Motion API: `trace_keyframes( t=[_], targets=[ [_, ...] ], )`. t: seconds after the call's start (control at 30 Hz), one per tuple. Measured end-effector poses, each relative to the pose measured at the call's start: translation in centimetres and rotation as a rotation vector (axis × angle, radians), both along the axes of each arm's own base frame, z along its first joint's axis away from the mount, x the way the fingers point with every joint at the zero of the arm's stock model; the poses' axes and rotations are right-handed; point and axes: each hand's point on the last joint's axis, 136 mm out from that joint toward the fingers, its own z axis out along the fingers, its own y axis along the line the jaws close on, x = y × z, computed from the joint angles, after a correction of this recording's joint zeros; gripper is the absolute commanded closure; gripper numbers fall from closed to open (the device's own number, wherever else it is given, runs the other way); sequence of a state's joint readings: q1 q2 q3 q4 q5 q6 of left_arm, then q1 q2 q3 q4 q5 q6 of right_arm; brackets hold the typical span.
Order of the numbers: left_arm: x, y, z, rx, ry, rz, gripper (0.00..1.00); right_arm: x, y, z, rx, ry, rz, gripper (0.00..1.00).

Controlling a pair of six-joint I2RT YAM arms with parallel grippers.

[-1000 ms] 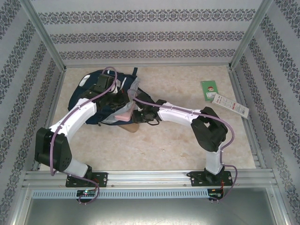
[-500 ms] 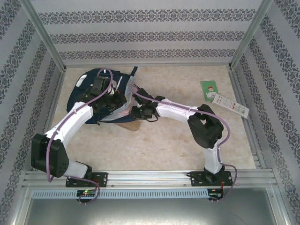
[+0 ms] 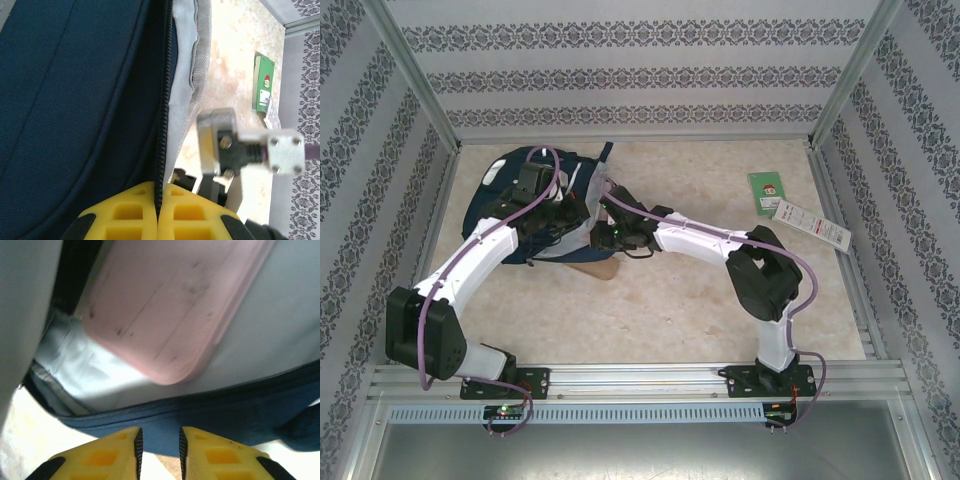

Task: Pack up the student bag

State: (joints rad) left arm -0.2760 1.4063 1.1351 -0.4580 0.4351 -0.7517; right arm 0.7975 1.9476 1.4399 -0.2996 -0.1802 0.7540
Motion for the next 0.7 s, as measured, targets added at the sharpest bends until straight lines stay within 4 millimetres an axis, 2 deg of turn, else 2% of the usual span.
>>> trace_keyframes(
  t=[0.07, 0.13, 0.27, 0.43, 0.57, 0.7],
  targets=[
    [0.1, 0.3, 0.3, 0.002, -0.014, 0.003, 1.00, 0.6, -1.5, 0.0, -0.012, -0.008, -0.034, 0.63],
    [0.4, 0.7, 0.7, 0.003, -0.026, 0.008, 1.00, 1.1, -3.8, 0.1, -0.036, -0.018, -0.078, 0.61],
    [1.0, 1.3, 1.8, -0.002, -0.055, 0.016, 1.00, 2.8, -10.2, 1.3, -0.089, -0.058, -0.207, 0.57],
    [1.7, 1.3, 3.2, -0.002, -0.096, 0.006, 1.00, 6.6, -20.1, 2.8, -0.154, -0.106, -0.424, 0.57],
    [2.2, 1.4, 3.3, 0.002, -0.101, 0.000, 1.00, 9.1, -27.5, 2.1, -0.234, -0.104, -0.564, 0.59],
    [2.8, 1.3, 2.8, 0.002, -0.086, -0.008, 1.00, 11.7, -32.6, 0.7, -0.309, -0.059, -0.650, 0.63]
  ],
)
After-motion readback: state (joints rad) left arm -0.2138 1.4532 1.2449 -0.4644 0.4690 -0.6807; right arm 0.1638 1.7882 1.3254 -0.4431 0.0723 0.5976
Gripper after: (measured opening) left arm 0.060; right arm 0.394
